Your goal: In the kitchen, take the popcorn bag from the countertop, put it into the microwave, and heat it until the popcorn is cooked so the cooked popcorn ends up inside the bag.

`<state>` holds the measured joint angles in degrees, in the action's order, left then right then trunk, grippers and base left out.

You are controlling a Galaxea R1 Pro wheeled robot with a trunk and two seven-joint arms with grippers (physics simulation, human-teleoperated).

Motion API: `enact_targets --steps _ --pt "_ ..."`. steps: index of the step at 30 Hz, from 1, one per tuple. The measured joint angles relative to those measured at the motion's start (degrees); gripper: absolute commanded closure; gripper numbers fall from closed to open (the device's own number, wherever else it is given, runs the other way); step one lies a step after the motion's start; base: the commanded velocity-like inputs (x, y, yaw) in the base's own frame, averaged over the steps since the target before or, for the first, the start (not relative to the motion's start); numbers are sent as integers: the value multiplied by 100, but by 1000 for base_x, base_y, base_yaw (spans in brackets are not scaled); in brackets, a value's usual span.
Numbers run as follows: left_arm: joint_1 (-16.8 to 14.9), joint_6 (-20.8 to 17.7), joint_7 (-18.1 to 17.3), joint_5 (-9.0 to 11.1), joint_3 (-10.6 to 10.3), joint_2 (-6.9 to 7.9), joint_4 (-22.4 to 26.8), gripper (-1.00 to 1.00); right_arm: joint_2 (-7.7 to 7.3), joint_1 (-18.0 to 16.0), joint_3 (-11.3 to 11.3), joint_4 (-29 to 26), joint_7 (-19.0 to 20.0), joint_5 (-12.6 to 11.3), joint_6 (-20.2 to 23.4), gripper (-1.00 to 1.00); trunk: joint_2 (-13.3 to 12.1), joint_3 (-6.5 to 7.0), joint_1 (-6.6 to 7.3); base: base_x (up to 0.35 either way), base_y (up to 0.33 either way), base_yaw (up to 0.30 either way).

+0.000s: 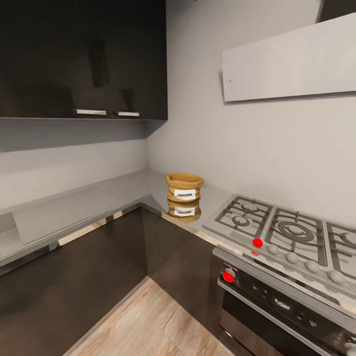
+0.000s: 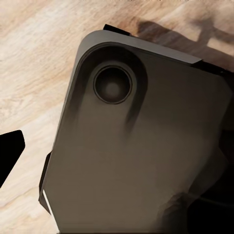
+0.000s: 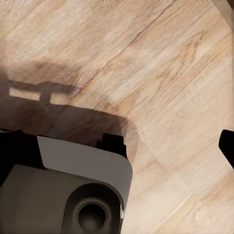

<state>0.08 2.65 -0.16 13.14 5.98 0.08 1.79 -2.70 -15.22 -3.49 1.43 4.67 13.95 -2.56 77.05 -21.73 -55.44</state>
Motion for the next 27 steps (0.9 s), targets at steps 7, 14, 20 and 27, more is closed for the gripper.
enact_targets --steps 7,14,20,27 --pt "0 0 0 1 5 2 0 -100 -8 0 1 0 9 -1 6 -100 -281 126 154 0 0 0" --pt "0 0 -6 5 8 10 0 -100 -9 0 13 0 6 -9 26 -100 -562 252 308 0 0 0" --pt "0 0 -8 4 1 6 0 -100 -9 0 8 0 9 -15 22 -100 -803 359 440 0 0 0" --pt "0 0 -1 6 0 -13 0 -100 -36 0 36 -5 31 28 30 -100 -925 414 506 0 0 0"
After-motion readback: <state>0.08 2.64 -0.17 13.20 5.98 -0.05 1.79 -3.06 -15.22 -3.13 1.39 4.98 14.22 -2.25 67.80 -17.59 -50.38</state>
